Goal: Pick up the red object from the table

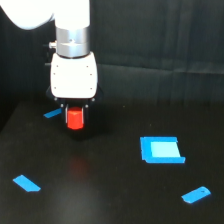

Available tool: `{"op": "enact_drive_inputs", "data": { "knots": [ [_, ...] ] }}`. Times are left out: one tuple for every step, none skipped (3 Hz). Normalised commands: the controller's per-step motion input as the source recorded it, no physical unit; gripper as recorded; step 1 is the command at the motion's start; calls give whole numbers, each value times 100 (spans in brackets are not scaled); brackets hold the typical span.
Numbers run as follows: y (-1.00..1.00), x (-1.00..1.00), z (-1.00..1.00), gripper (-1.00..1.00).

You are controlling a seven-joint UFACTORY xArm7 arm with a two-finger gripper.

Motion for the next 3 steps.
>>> {"op": "enact_drive_inputs", "data": {
  "knots": [
    [-11, -1, 94, -100],
    [-5, 7, 100, -100],
    [5, 5, 96, -100]
  ]
}}
